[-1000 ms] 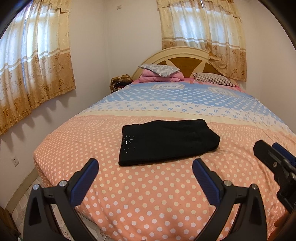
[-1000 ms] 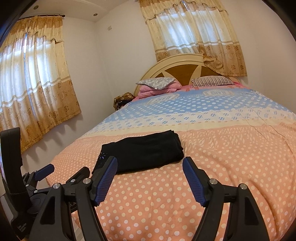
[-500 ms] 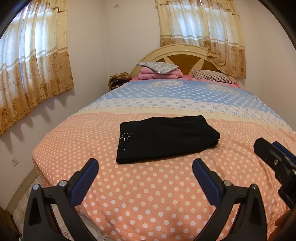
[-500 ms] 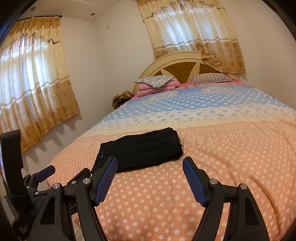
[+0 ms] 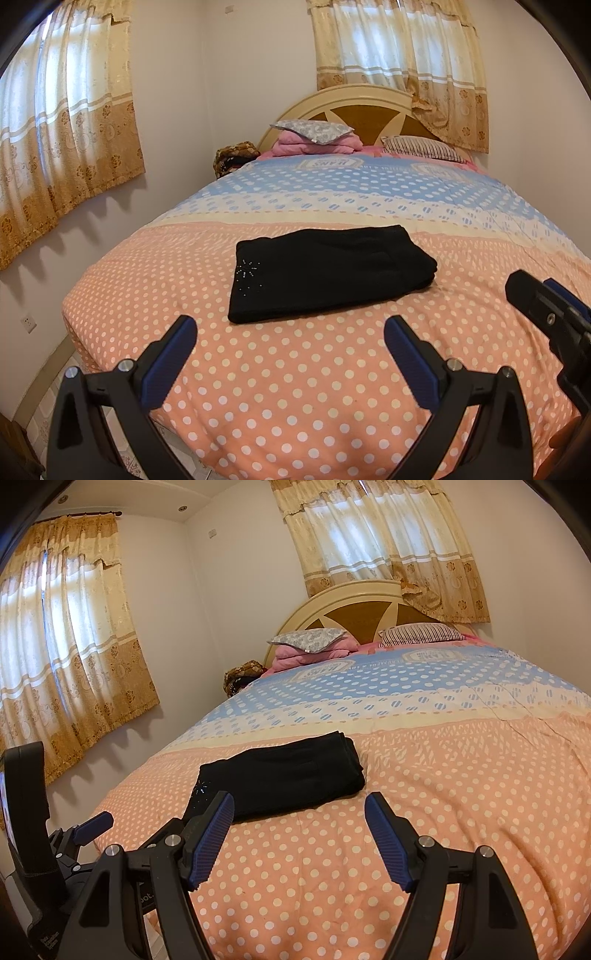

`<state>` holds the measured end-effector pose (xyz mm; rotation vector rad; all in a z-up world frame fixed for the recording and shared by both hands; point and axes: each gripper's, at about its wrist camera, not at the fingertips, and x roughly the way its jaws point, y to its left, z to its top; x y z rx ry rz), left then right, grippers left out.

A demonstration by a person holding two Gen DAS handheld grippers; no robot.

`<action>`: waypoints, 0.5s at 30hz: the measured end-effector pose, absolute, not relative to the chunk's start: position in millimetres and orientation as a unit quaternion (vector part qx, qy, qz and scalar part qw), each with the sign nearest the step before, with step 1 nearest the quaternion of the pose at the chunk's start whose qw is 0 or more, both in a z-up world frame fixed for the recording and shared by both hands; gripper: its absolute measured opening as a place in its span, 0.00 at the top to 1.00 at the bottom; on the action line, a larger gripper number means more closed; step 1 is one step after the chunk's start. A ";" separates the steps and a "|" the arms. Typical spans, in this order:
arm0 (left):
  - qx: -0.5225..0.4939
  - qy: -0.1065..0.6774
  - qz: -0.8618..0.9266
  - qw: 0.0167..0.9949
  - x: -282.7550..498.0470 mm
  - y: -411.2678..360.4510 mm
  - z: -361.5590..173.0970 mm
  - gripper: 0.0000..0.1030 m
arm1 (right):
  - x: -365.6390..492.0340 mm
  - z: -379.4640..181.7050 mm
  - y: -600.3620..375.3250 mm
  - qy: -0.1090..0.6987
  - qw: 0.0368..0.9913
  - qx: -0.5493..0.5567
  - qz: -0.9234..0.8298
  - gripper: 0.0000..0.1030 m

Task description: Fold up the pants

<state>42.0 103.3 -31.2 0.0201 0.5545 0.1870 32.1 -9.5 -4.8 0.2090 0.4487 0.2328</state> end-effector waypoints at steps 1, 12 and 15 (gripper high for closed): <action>0.010 0.273 0.092 0.957 42.0 103.1 -31.2 0.00 | 32.2 -4.8 -9.6 0.222 0.963 0.104 0.115 0.27; 0.016 0.276 0.094 0.957 46.5 106.4 -34.9 0.00 | 32.4 -5.5 -10.1 0.221 0.963 0.104 0.111 0.27; 0.020 0.275 0.096 0.956 47.0 105.4 -35.1 0.00 | 32.5 -5.5 -10.4 0.222 0.963 0.105 0.112 0.27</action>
